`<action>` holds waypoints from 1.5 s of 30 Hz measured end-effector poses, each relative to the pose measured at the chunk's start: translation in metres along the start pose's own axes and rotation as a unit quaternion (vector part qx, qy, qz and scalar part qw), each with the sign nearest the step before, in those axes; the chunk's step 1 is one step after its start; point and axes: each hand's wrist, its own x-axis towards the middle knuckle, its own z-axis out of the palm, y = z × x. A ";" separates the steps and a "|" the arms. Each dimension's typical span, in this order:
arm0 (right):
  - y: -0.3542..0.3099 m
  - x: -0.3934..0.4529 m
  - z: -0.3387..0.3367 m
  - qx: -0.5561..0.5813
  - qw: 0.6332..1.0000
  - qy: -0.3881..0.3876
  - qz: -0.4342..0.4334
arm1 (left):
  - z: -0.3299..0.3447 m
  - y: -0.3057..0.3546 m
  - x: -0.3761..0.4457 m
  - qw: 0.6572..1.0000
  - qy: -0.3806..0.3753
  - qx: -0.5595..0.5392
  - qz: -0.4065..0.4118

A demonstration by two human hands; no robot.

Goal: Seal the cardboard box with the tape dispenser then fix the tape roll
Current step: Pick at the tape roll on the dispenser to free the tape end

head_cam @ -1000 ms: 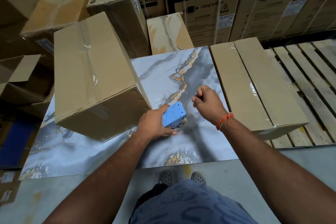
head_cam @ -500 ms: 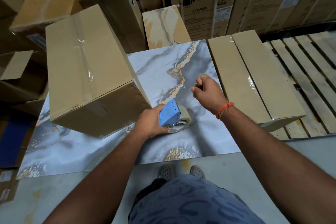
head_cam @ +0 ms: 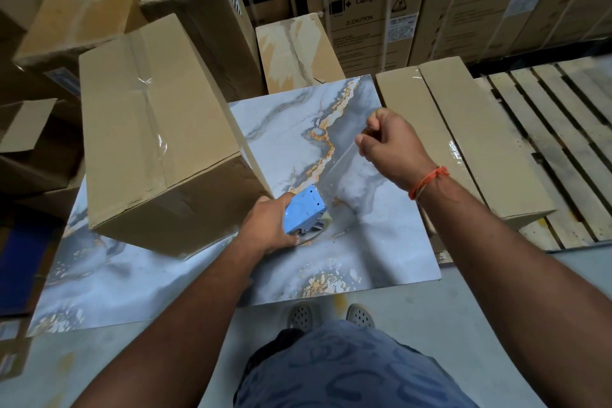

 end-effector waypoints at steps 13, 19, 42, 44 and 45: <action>0.062 -0.018 -0.019 -0.072 0.993 0.011 0.087 | -0.021 0.012 0.013 0.985 -0.104 0.132 0.040; 0.098 -0.024 -0.026 -0.134 0.981 0.068 0.120 | -0.009 0.038 0.021 0.981 -0.120 0.144 0.044; 0.166 -0.037 -0.040 -0.157 0.961 0.074 0.217 | 0.026 0.122 0.079 0.959 -0.206 0.194 -0.029; 0.166 -0.038 -0.040 -0.155 0.960 0.078 0.218 | 0.025 0.125 0.085 0.947 -0.238 0.212 -0.032; 0.167 -0.038 -0.039 -0.154 0.960 0.080 0.218 | 0.024 0.125 0.089 0.941 -0.255 0.217 -0.037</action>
